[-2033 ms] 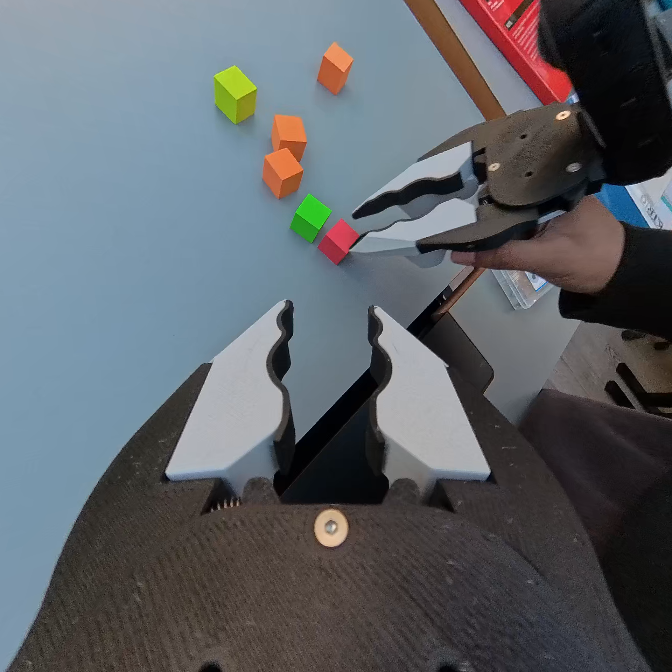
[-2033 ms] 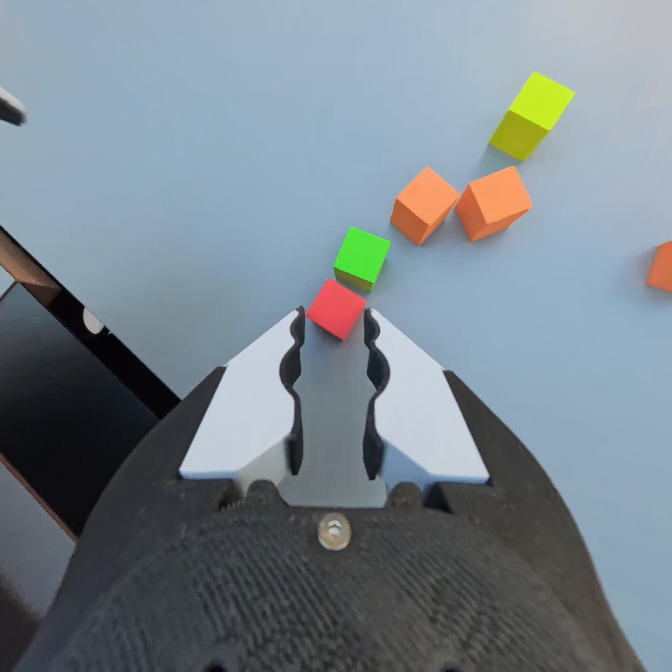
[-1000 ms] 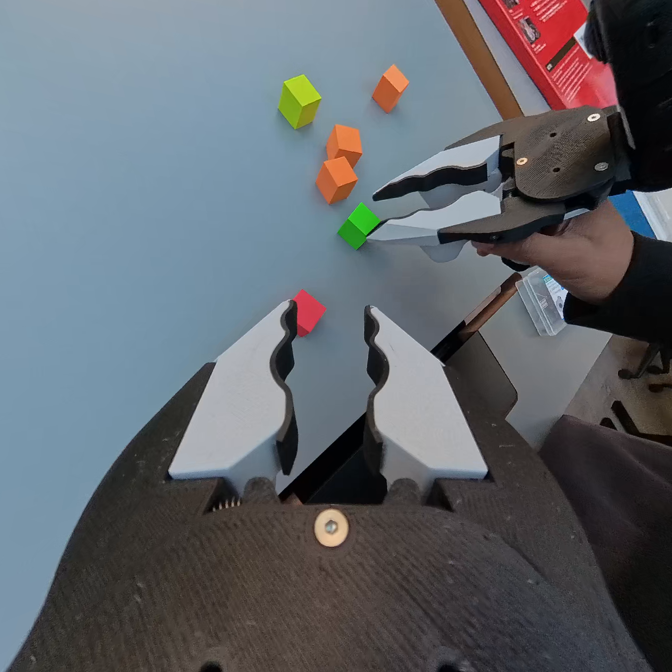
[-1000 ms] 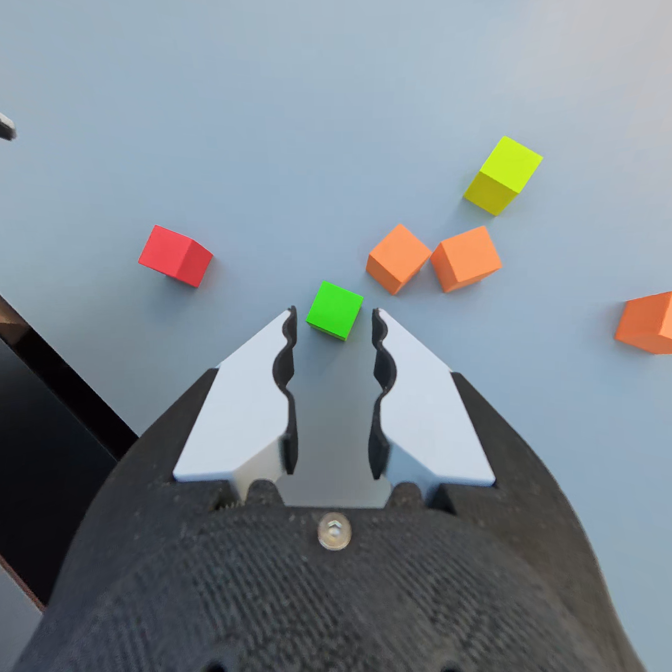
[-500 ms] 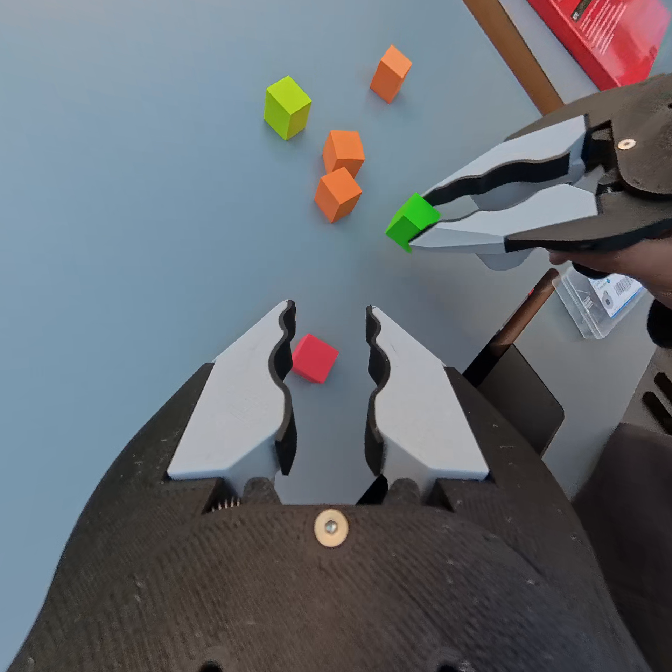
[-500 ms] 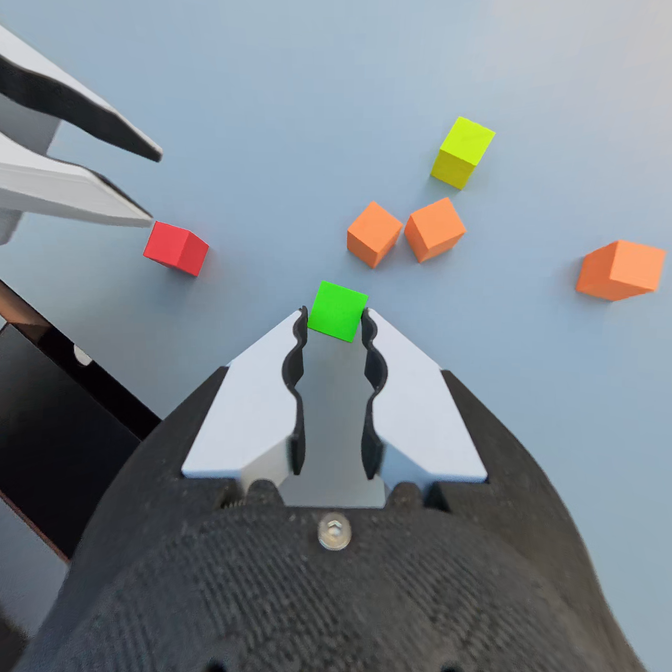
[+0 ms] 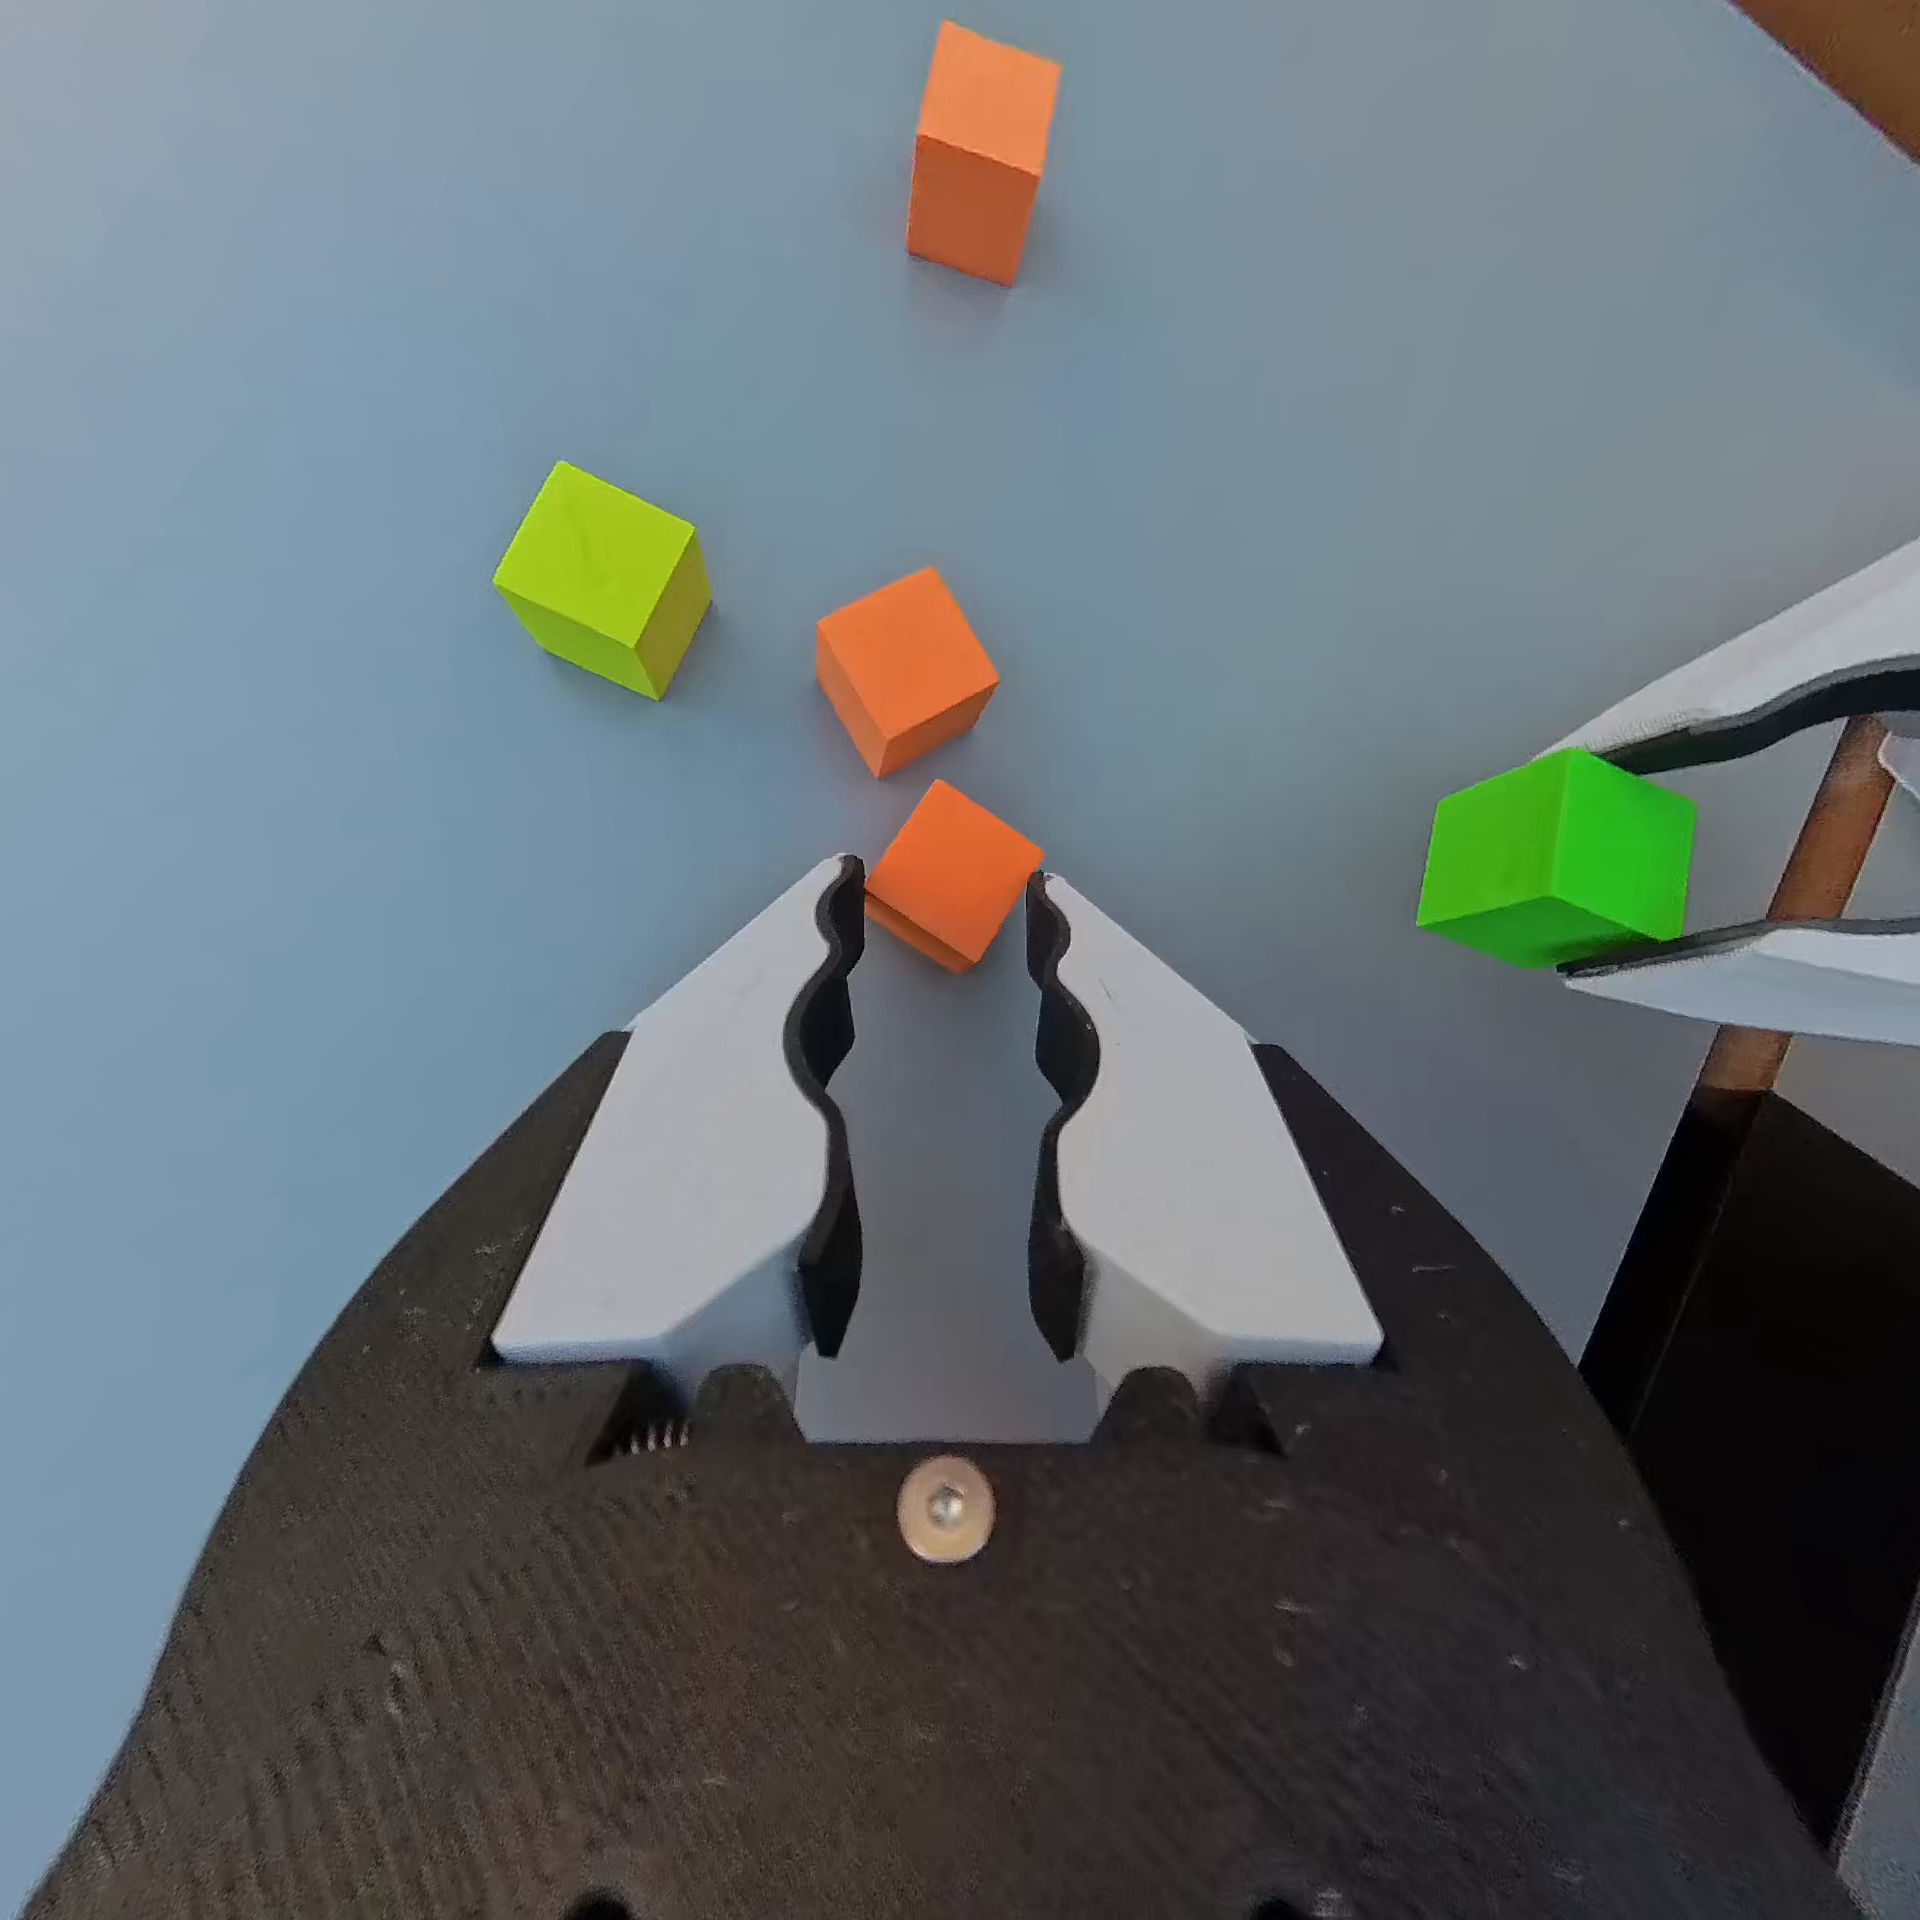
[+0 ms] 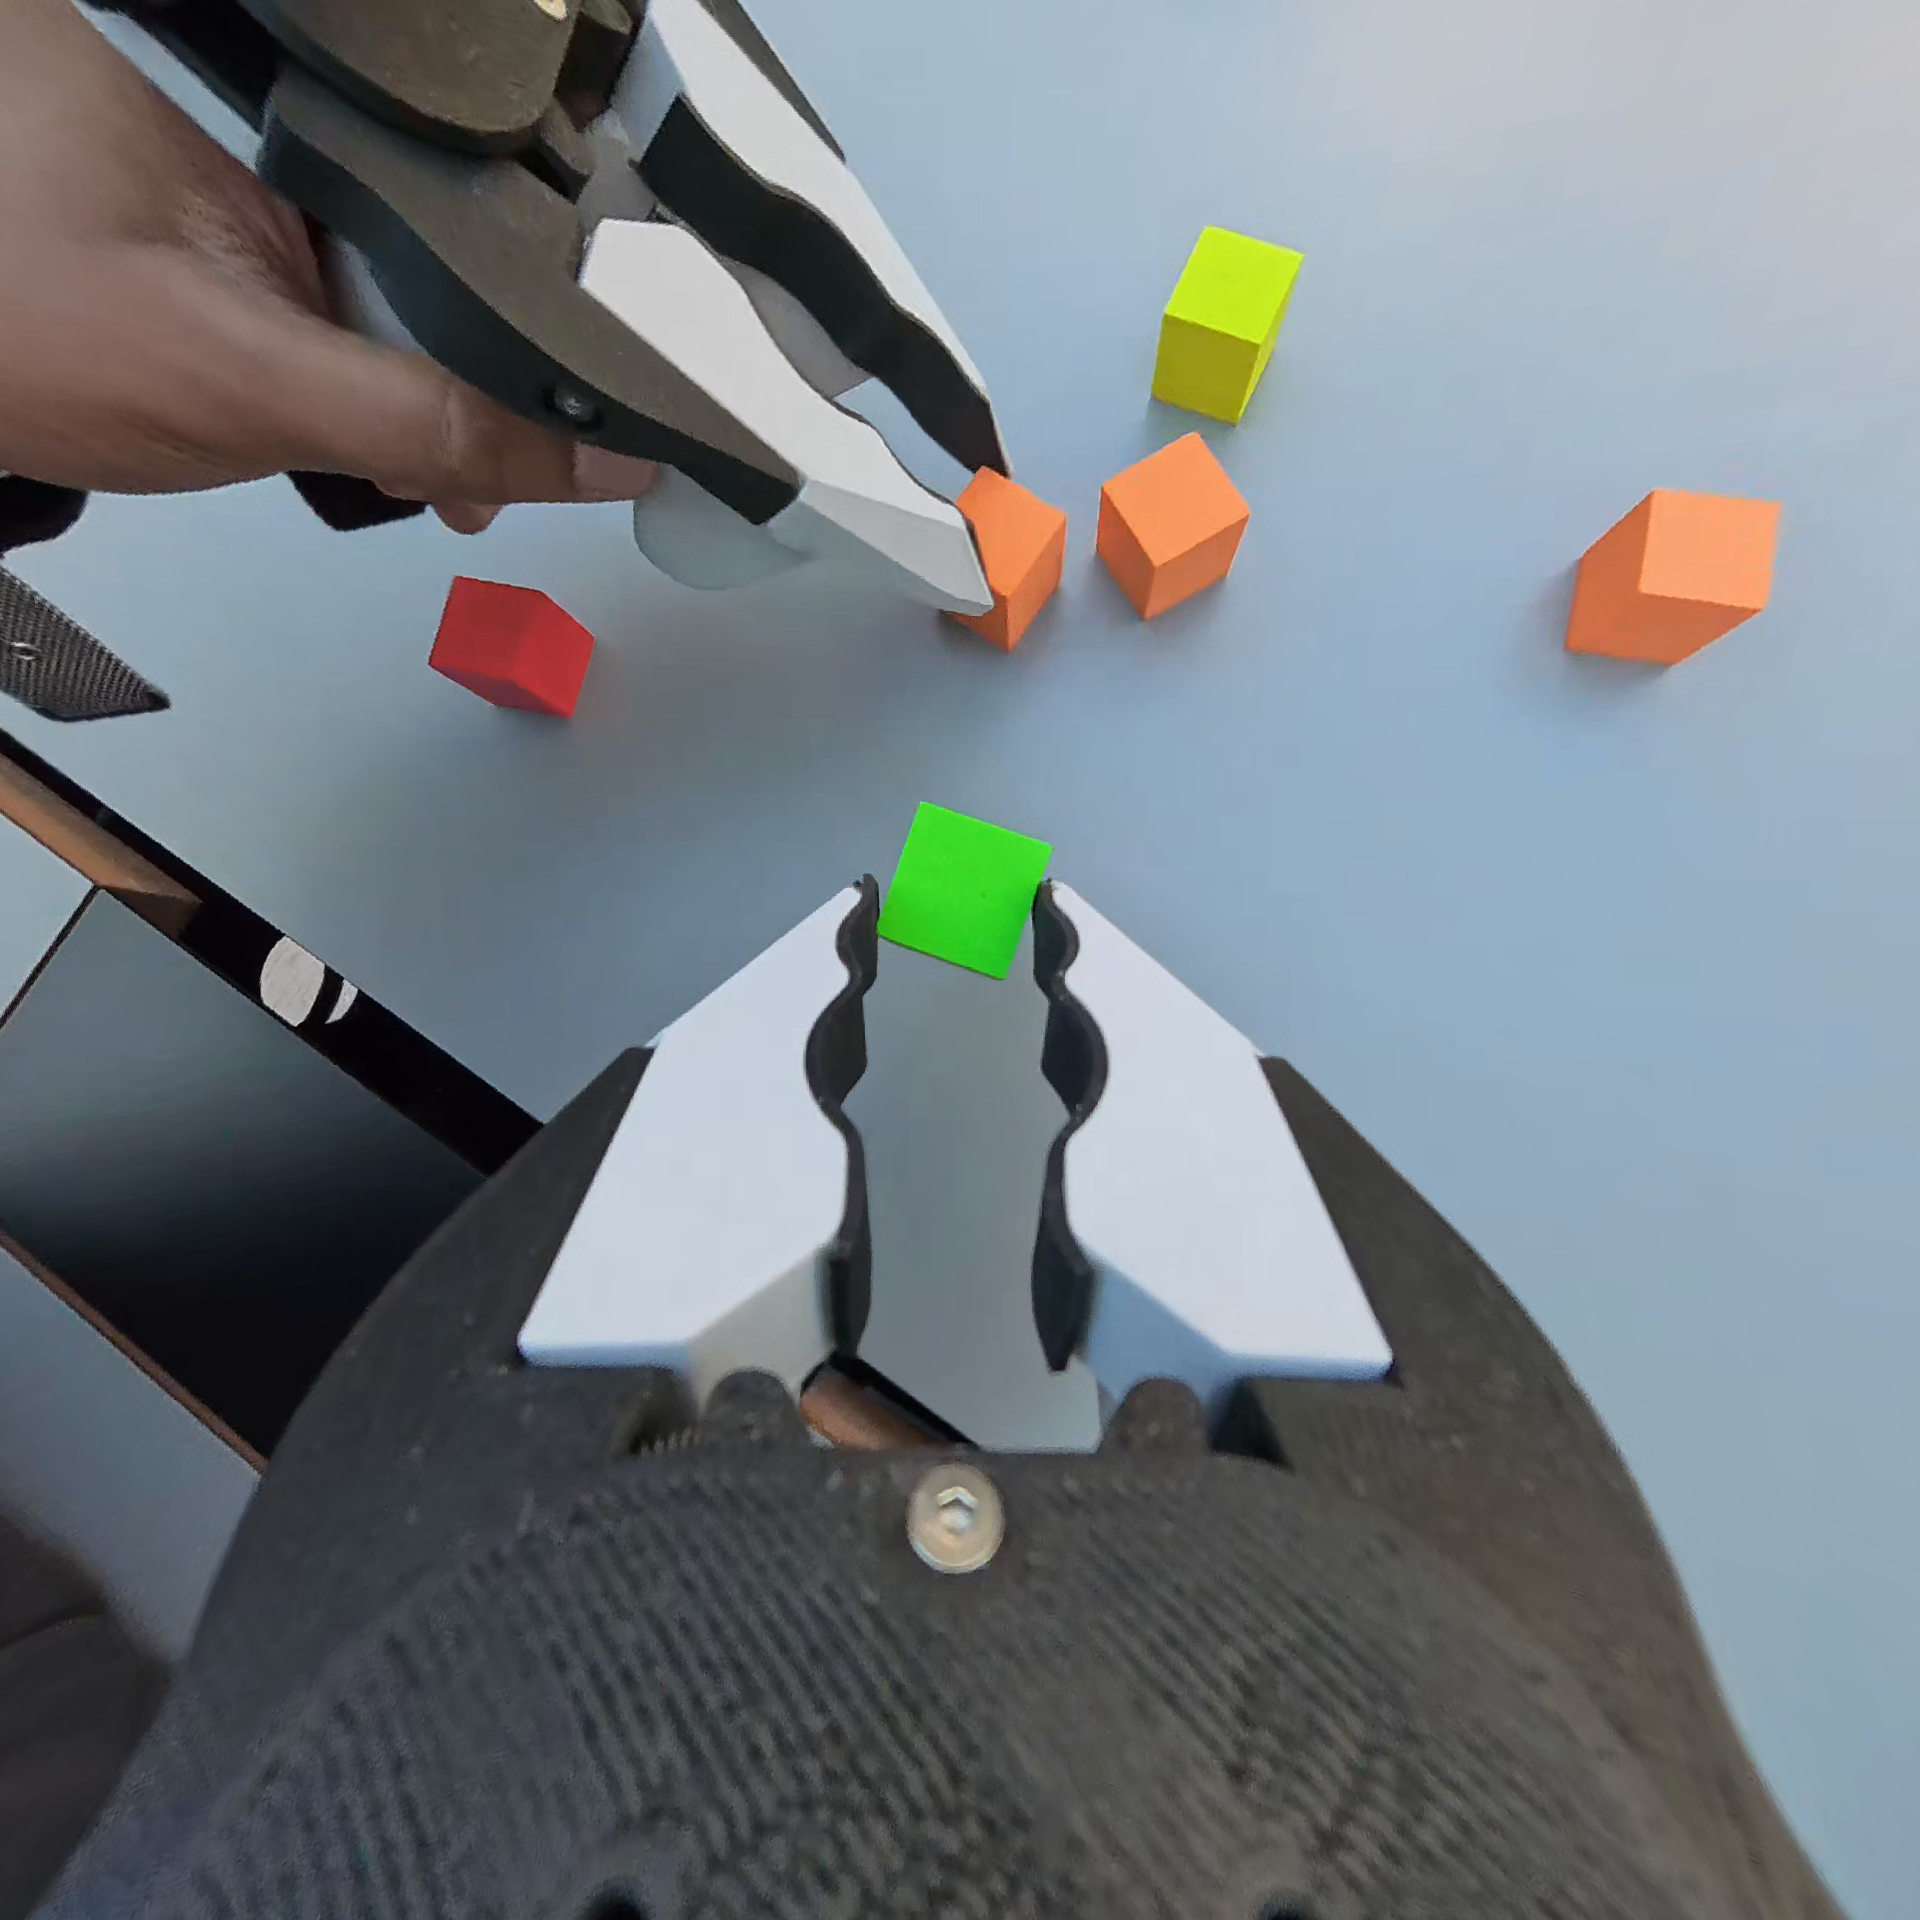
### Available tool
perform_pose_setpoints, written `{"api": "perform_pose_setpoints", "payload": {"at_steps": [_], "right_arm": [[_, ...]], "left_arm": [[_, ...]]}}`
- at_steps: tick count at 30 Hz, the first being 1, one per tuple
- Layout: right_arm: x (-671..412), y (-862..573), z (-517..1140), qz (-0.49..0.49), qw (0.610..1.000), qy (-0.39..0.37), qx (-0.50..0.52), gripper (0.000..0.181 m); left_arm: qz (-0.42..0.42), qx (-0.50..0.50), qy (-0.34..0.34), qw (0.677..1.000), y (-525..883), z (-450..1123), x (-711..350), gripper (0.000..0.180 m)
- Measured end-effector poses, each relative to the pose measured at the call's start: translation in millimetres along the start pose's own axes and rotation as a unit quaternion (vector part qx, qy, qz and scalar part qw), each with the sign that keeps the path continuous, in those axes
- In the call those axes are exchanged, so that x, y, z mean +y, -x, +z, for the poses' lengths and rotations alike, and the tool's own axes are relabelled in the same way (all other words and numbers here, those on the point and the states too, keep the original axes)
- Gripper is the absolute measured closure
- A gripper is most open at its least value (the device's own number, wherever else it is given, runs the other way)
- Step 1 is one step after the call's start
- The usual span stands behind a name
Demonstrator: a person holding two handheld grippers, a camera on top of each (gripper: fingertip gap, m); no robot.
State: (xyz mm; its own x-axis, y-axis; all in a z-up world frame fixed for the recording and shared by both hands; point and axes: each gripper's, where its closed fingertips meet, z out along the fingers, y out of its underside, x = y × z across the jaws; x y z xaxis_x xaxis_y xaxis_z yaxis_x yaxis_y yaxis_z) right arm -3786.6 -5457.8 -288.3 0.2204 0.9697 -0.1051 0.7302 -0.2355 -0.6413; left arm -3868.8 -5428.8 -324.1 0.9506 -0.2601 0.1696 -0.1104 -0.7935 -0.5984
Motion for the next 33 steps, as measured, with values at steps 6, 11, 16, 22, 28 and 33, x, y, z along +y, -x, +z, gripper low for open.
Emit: {"api": "perform_pose_setpoints", "payload": {"at_steps": [6,11,16,22,28,33], "right_arm": [[-19.1,20.2,5.4,-0.063,0.998,-0.001,-0.016,0.152],[-39.7,79.2,28.1,-0.180,0.982,0.004,-0.065,0.152],[-47.3,117.6,57.5,-0.176,0.977,0.017,-0.115,0.152],[-41.9,128.3,69.4,-0.179,0.975,0.051,-0.119,0.152],[-40.2,123.9,75.1,-0.165,0.979,0.067,-0.101,0.152],[-39.1,122.7,74.8,-0.173,0.979,0.067,-0.089,0.150]], "left_arm": [[-0.046,-0.068,-0.076,0.994,20.9,-73.6,19.2,0.152],[-0.149,-0.099,-0.099,0.979,28.9,-141.9,90.0,0.152],[-0.211,-0.106,-0.102,0.966,5.8,-171.1,137.1,0.152],[-0.238,-0.105,-0.115,0.959,-17.9,-175.6,148.1,0.151],[-0.235,-0.101,-0.117,0.960,-17.9,-174.6,147.3,0.151],[-0.242,-0.098,-0.124,0.957,-13.3,-174.4,144.4,0.151]]}}
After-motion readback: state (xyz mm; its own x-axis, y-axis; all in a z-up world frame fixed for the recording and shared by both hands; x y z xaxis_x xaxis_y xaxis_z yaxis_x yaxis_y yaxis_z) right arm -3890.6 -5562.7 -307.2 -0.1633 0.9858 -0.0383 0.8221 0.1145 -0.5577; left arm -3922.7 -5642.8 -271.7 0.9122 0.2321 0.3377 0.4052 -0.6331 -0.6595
